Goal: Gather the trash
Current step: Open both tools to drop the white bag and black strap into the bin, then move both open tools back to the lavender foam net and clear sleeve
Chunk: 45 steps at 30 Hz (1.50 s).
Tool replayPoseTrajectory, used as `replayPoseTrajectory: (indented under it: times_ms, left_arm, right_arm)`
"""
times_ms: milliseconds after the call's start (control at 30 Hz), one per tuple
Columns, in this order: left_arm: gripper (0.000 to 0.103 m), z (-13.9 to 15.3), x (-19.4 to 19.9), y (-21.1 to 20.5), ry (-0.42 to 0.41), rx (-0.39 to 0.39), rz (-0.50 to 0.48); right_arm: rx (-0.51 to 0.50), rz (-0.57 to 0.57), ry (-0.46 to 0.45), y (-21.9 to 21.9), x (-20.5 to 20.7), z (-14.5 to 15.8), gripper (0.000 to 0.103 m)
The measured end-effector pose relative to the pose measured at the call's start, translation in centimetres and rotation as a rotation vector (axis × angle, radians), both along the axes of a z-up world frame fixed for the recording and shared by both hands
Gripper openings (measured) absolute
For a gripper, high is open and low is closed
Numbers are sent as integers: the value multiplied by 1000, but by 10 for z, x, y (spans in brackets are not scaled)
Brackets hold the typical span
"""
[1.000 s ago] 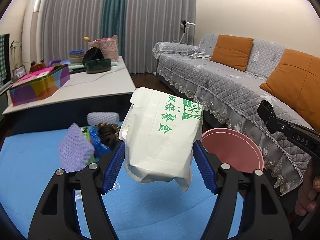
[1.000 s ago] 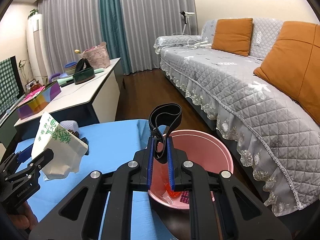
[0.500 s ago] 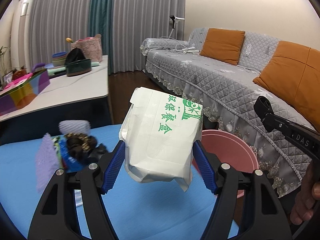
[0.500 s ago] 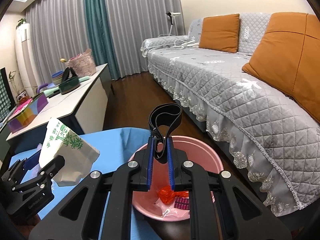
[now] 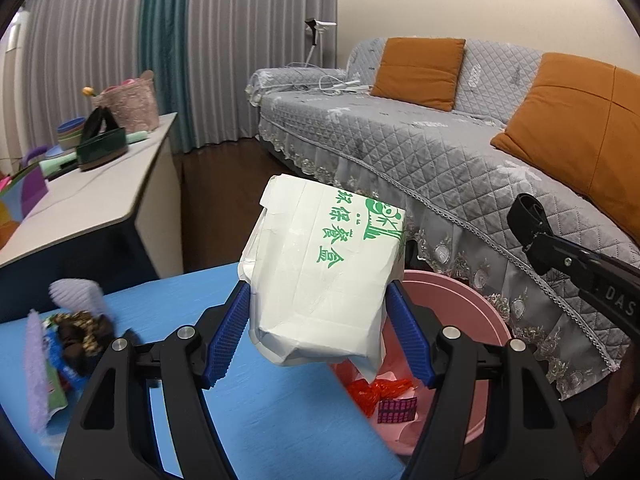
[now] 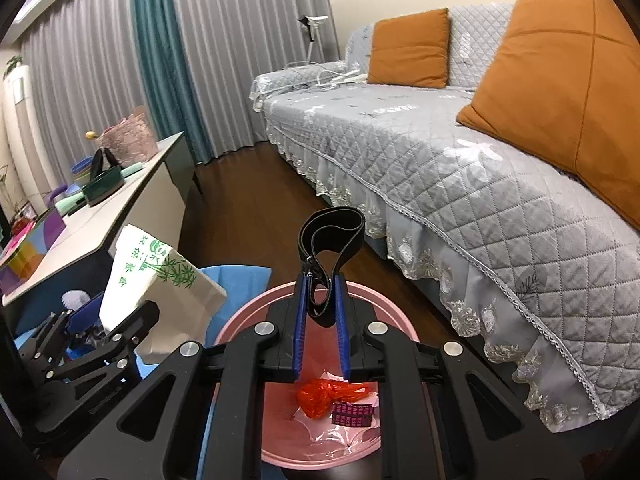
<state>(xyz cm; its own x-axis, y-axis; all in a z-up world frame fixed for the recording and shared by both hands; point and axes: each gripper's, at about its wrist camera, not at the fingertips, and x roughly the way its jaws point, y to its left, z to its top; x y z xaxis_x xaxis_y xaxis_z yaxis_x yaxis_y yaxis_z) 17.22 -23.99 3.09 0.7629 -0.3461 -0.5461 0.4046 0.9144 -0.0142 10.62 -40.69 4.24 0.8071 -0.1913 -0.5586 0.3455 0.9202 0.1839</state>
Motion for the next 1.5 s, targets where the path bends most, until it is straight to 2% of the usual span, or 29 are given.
replayPoseTrajectory:
  times_ms: [167, 200, 233, 300, 433, 667, 1100, 1300, 1500]
  left_arm:
    - [73, -4, 7, -14, 18, -6, -54]
    - [73, -4, 8, -15, 22, -6, -60]
    - [74, -5, 7, -15, 23, -5, -64]
    - [74, -5, 5, -13, 24, -7, -57]
    - [75, -3, 0, 1, 37, -30, -25]
    - [75, 10, -22, 35, 13, -31, 14]
    - [74, 34, -76, 126, -40, -36, 119]
    - [67, 30, -97, 182, -43, -43, 217]
    - [60, 19, -101, 220, -28, -43, 296]
  right_arm:
    - [27, -29, 11, -13, 0, -4, 21]
    - [29, -37, 10, -15, 0, -4, 30]
    - [32, -46, 8, -17, -1, -4, 43]
    - [38, -59, 3, -20, -3, -3, 53]
    - [35, -58, -1, -17, -5, -1, 53]
    - [16, -35, -28, -1, -10, 10, 53]
    - [-31, 89, -61, 66, -20, 27, 53]
    - [-7, 148, -63, 97, -20, 29, 53]
    - [4, 230, -46, 130, -13, 23, 53]
